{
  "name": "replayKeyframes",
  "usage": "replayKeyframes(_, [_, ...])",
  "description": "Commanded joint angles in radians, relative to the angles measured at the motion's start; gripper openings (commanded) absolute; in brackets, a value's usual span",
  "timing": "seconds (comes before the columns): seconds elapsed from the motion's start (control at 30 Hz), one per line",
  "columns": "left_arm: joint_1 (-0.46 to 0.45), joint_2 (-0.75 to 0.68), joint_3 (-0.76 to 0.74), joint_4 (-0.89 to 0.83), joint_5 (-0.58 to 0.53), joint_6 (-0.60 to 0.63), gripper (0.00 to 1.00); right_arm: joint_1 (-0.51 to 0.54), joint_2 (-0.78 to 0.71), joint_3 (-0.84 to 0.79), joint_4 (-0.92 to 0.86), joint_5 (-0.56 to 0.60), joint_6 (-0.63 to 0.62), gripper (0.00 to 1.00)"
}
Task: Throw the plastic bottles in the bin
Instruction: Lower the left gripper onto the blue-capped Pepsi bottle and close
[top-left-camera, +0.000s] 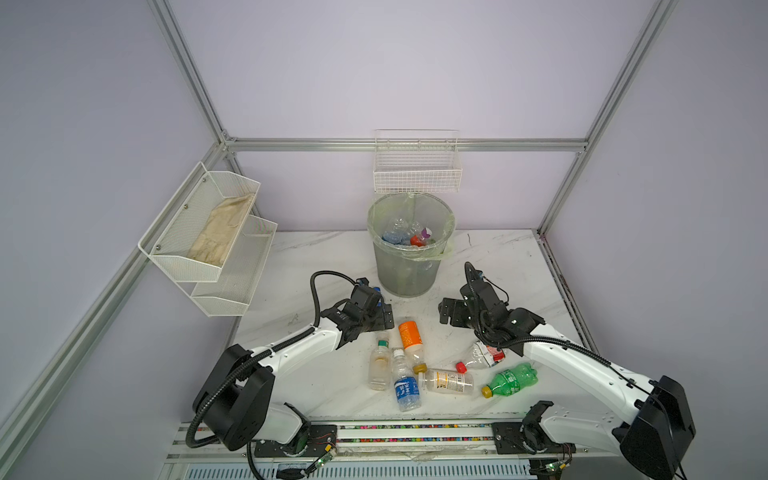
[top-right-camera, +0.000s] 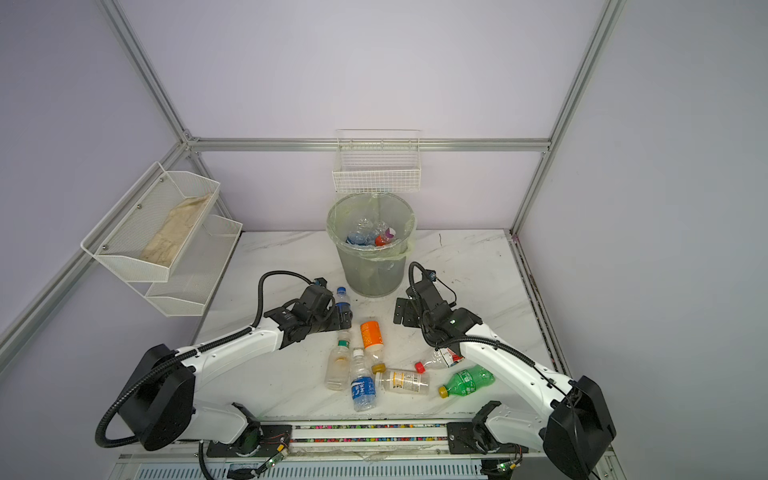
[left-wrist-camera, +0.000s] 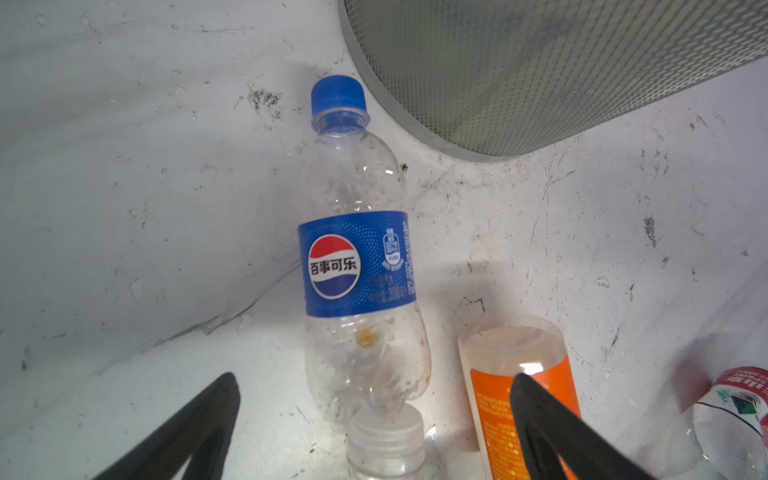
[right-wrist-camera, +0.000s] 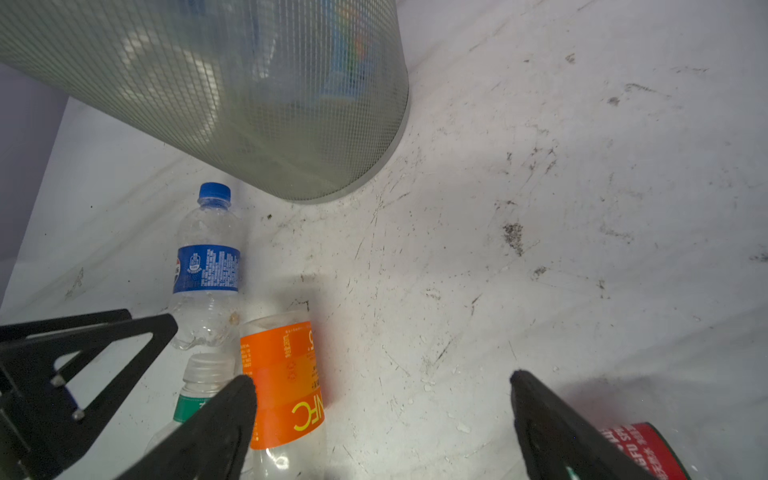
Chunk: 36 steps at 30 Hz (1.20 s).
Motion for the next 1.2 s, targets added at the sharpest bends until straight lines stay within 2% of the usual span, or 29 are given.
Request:
replayKeyframes(0.0, [0.007, 0.047, 0.122, -0.009, -0.014, 0.026, 0.99, 0.002, -0.012, -0.033, 0.021, -0.044, -0.011, 0.97])
replayKeyframes(0.3, [0.02, 0.159, 0.203, -0.051, -0.027, 0.018, 0.95, 0.002, -0.033, -0.089, 0.053, -0.09, 0.007, 0.96])
replayKeyframes(0.77, [0.037, 0.238, 0.244, -0.054, -0.024, 0.022, 0.89, 0.002, -0.055, -0.093, 0.041, -0.096, 0.009, 0.94])
replayKeyframes(1.1, [0.05, 0.284, 0.265, -0.064, -0.025, 0.026, 0.76, 0.003, -0.074, -0.06, -0.01, -0.067, 0.007, 0.94])
replayKeyframes(1.17, [0.052, 0.288, 0.265, -0.068, -0.025, 0.026, 0.72, 0.002, -0.09, -0.036, -0.059, -0.01, 0.024, 0.97])
